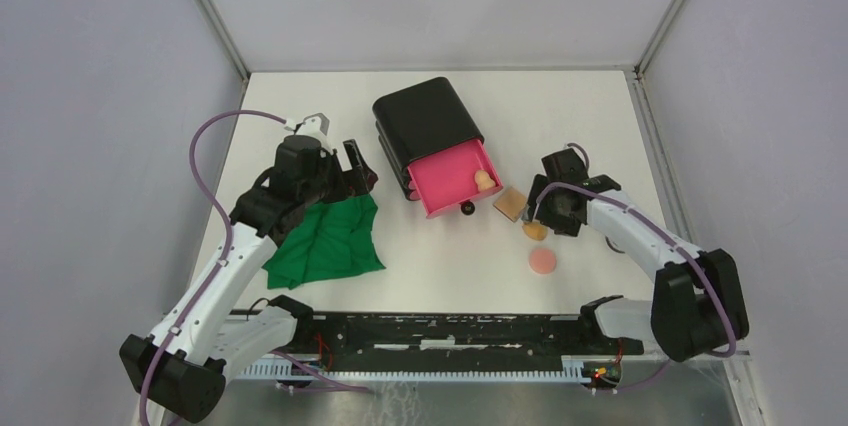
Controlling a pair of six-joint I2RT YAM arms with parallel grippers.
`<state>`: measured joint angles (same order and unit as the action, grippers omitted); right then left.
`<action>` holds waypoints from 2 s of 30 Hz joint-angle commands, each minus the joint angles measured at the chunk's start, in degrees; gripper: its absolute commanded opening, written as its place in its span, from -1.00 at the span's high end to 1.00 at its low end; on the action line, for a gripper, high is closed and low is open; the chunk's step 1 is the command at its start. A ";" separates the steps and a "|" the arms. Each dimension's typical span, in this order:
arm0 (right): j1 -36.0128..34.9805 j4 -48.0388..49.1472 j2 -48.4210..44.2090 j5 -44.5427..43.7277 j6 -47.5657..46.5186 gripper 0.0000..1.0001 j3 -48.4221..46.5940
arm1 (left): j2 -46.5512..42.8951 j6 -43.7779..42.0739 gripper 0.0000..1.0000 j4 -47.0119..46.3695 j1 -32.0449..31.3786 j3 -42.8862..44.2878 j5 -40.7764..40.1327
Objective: Organize the makeup
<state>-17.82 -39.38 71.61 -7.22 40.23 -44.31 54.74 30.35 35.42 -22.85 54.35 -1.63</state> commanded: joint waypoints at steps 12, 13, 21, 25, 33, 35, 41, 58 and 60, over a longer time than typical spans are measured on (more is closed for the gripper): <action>0.16 8.34 6.33 2.06 0.54 0.07 1.39 | -1.30 -0.90 -0.99 -2.28 0.18 -0.28 -1.18; 0.16 7.78 5.33 1.89 0.43 0.13 1.28 | -1.30 -0.90 -0.99 -2.28 0.23 -0.21 -1.23; 0.16 -1.64 -5.15 -1.05 -1.18 0.31 -4.39 | -0.78 -0.99 -0.99 -2.39 0.22 0.02 -1.32; 0.07 -3.64 -11.21 0.91 -4.08 0.31 -10.34 | -0.78 -1.02 -0.99 -2.58 0.22 -0.19 -1.27; -9.63 5.16 -7.83 6.77 -2.76 0.25 -21.57 | -0.51 0.22 -0.99 -3.04 0.27 -0.44 -1.18; -14.93 6.77 -3.36 5.68 -3.35 0.24 -24.70 | -0.56 0.64 -0.99 -2.99 0.20 -0.49 -1.04; -21.74 11.03 8.21 6.28 -3.71 0.20 -31.03 | -1.92 1.22 -0.99 -2.50 0.19 -1.15 -0.58; -21.62 2.75 -1.98 -7.30 -11.45 -0.50 -27.47 | 1.08 1.15 -0.99 -4.58 0.25 0.57 3.09; -21.55 4.58 -7.13 -6.20 -12.55 -0.49 -19.91 | 2.28 1.35 -0.99 -6.16 0.21 0.93 4.20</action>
<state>-39.66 -35.64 73.97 -9.87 31.48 -73.84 55.40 30.37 34.28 -22.85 53.08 -0.27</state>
